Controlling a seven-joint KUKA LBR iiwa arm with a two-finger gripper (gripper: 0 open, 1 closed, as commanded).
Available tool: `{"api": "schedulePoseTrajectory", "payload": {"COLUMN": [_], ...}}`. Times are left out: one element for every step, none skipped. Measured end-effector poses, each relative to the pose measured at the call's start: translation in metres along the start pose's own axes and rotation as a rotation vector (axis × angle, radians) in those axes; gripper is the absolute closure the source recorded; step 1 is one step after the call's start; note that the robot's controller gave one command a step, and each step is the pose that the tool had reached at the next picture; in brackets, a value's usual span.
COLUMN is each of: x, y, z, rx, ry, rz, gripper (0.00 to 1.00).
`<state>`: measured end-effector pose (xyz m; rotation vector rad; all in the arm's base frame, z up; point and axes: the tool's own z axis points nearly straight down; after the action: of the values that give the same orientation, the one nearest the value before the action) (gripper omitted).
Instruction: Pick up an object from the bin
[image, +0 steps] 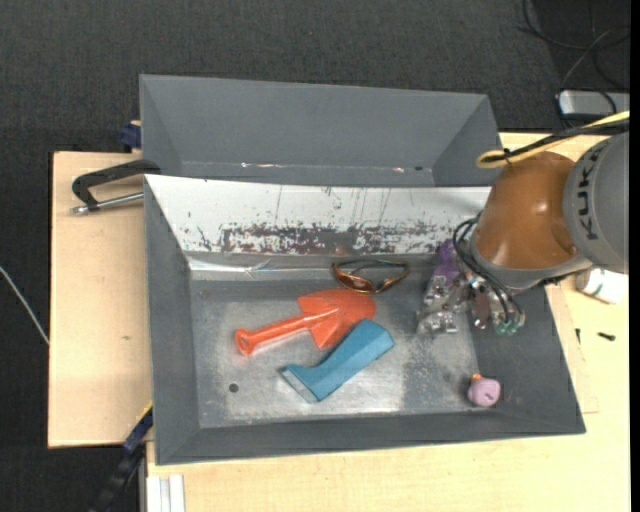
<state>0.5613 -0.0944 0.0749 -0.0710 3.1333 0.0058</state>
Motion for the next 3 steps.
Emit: {"api": "schedulePoseTrajectory", "payload": {"x": [0.006, -0.028, -0.012], "y": [0.006, 0.072, 0.048], "z": [-0.035, -0.041, -0.016], "rx": [0.006, 0.003, -0.001], "ry": [0.012, -0.005, 0.005], "rz": [-0.003, 0.048, 0.085], "gripper": [1.0, 1.0, 1.0]}}
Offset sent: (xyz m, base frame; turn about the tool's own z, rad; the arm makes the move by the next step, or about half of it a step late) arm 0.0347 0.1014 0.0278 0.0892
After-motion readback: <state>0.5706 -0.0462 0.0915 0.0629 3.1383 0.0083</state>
